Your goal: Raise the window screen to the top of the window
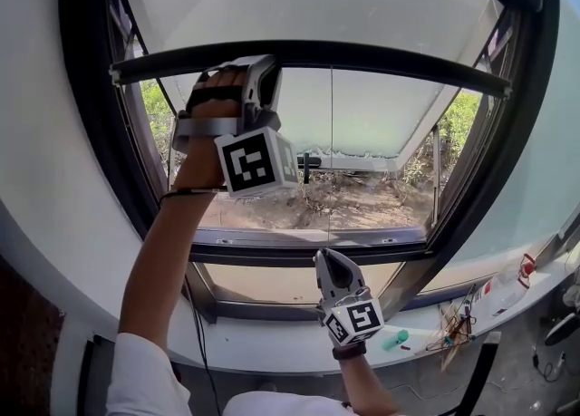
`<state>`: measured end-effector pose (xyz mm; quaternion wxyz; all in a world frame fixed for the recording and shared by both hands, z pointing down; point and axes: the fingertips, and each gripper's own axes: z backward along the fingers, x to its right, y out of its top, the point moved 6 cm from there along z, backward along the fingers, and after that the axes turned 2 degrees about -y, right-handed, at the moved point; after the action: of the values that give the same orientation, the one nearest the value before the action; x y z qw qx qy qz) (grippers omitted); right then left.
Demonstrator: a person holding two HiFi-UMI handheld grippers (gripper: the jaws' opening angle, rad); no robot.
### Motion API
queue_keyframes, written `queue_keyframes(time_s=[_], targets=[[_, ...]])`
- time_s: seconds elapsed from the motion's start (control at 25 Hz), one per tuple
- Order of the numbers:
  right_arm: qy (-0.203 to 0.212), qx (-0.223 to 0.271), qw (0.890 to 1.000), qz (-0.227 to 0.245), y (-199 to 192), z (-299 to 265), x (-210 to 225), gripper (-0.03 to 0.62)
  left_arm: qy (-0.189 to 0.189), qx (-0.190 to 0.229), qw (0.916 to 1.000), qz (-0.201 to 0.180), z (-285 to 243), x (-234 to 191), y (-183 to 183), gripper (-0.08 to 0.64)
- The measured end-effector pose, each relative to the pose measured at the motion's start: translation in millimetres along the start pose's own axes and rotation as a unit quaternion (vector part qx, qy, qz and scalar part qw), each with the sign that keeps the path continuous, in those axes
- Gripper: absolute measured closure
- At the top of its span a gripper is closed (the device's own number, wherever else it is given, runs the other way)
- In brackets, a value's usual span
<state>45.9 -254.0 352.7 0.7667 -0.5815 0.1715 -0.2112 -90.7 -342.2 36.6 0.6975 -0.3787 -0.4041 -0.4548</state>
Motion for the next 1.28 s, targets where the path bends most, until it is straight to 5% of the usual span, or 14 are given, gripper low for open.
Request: queue_keyframes(time_s=[1.28], targets=[[0.017, 0.085, 0.996, 0.035, 134, -58, 6, 0.601, 0.091, 0.021, 0.9956, 0.010, -59, -132, 17, 0.522]])
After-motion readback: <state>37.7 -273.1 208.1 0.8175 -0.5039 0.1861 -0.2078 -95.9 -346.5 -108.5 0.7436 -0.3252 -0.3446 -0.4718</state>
